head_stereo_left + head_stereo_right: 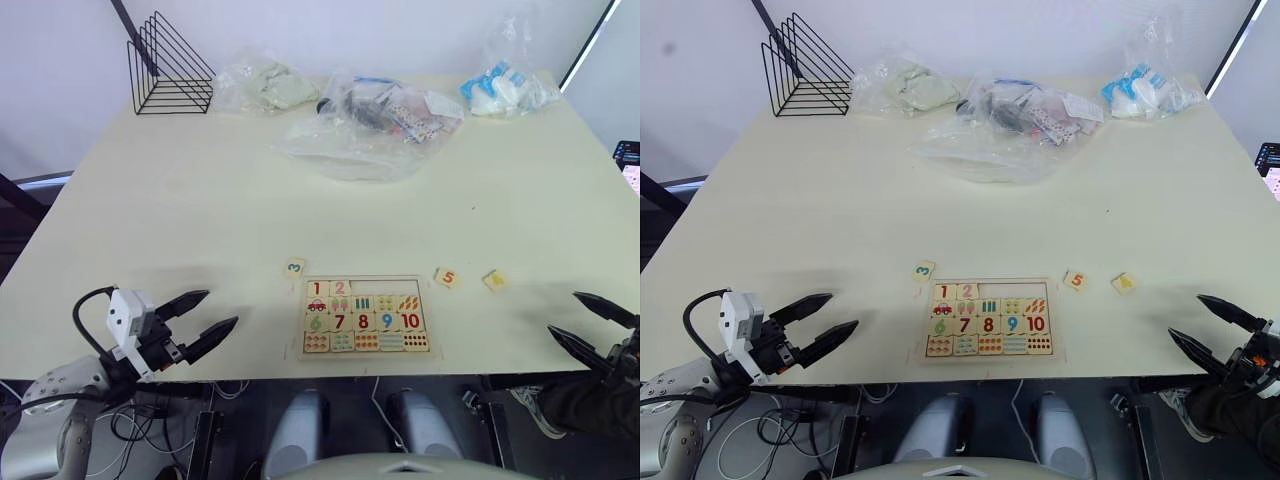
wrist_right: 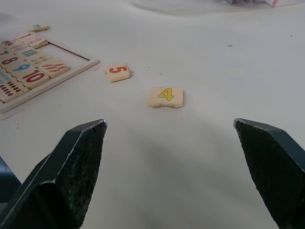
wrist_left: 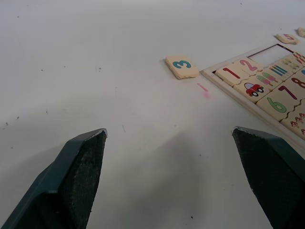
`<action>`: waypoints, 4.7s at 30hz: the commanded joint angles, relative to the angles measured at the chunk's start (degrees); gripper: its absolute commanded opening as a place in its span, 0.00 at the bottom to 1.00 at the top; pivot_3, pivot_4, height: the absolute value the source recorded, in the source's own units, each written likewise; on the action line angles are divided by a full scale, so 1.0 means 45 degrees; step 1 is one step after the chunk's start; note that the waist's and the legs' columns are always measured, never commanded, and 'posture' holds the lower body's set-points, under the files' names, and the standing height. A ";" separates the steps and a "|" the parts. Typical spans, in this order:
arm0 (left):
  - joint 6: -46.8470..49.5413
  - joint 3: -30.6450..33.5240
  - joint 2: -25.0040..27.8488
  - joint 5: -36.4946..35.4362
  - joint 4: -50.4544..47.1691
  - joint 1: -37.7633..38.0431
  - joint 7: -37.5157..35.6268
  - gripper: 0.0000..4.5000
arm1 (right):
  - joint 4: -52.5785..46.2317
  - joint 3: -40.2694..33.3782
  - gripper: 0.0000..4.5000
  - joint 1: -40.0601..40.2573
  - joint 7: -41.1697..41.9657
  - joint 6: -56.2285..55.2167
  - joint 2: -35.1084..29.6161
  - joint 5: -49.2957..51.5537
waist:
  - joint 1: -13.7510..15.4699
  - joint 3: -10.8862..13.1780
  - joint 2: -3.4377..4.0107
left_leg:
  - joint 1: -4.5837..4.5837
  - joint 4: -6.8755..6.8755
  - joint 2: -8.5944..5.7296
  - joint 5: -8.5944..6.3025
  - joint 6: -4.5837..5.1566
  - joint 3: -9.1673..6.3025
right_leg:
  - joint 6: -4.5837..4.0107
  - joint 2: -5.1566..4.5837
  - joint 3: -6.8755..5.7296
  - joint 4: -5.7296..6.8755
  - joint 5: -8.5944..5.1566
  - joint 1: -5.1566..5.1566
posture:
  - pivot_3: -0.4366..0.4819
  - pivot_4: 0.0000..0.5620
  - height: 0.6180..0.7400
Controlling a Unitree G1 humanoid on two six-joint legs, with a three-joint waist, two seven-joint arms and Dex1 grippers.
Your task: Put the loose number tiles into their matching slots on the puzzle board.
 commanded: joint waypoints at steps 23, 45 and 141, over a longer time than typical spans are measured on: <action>-0.0170 0.0250 0.0436 -0.0118 -0.0164 -0.0325 -0.0120 0.99 | -0.0307 -0.0150 1.00 0.0051 0.0283 -0.0192 0.0296 0.0116 | 0.0000 0.0000 0.0000 | 0.0000 -0.0001 0.0001 0.0000 0.0000 -0.0003 | 0.0000 0.0000 0.0000 -0.0002 0.0000 0.0000 | 0.48 0.27 1.00; -0.0173 0.0121 0.0344 -0.0114 -0.0236 -0.0339 -0.0083 0.99 | -0.0250 -0.0139 1.00 0.0023 0.0371 -0.0292 0.0311 0.0022 | 0.0000 0.0000 0.0000 | 0.0000 -0.0003 0.0001 0.0000 0.0000 -0.0007 | 0.0000 0.0000 0.0001 -0.0004 0.0000 -0.0001 | 0.48 0.27 1.00; 0.9014 -0.5700 -0.3400 0.4082 -0.5648 -0.4757 1.1364 0.99 | -0.2364 -0.0206 1.00 0.0317 0.1438 0.0264 -0.0172 0.0972 | 0.0033 0.0001 -0.0001 | -0.0001 -0.0001 -0.0024 0.0000 -0.0001 -0.0038 | 0.0005 -0.0004 -0.0001 -0.0008 0.0003 0.0010 | 0.48 0.27 1.00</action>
